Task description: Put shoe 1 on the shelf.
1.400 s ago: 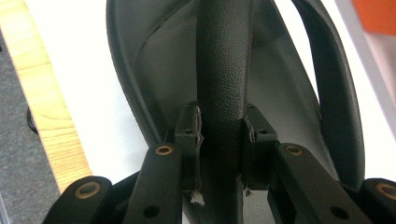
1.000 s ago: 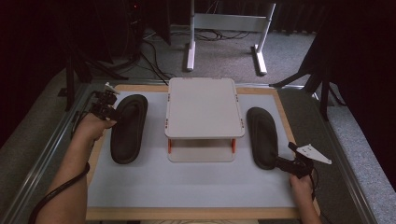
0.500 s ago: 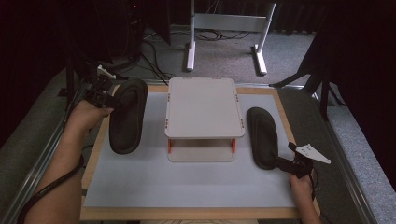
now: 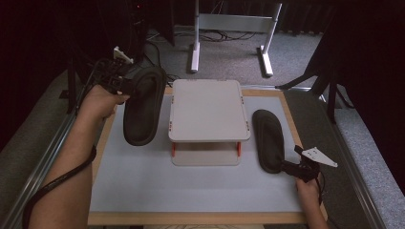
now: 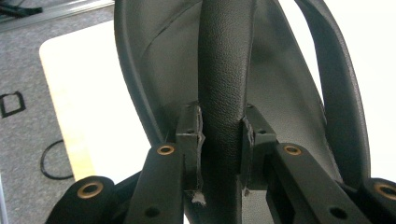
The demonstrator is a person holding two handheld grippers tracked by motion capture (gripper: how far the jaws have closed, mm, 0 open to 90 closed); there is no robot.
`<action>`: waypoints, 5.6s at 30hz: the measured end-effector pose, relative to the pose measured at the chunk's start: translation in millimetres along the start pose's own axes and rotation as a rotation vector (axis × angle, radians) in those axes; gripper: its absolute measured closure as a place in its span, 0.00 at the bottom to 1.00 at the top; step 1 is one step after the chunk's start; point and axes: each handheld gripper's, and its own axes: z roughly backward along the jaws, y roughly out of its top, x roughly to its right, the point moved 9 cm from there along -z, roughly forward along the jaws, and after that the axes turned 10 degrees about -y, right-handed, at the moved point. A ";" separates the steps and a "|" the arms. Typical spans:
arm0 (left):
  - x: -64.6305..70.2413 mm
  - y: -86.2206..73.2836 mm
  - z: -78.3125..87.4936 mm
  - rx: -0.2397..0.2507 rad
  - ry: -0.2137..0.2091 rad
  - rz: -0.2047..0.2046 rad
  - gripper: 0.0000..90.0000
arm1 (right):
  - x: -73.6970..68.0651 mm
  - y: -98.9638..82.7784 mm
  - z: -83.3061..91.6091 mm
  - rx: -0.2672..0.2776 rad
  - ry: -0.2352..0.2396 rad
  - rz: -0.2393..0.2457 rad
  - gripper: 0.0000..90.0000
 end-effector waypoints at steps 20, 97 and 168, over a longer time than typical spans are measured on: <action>69.0 43.9 -46.5 -0.047 -0.047 -0.011 0.82 | -0.6 -0.5 -0.3 -0.004 0.003 0.006 0.13; 55.7 -13.3 -17.3 -0.054 -0.158 -0.051 0.61 | -1.0 -1.1 -1.0 -0.007 0.006 0.019 0.13; -59.4 -210.6 -89.8 0.793 0.150 0.003 0.02 | 1.6 -1.3 -3.3 -0.034 -0.038 0.027 0.13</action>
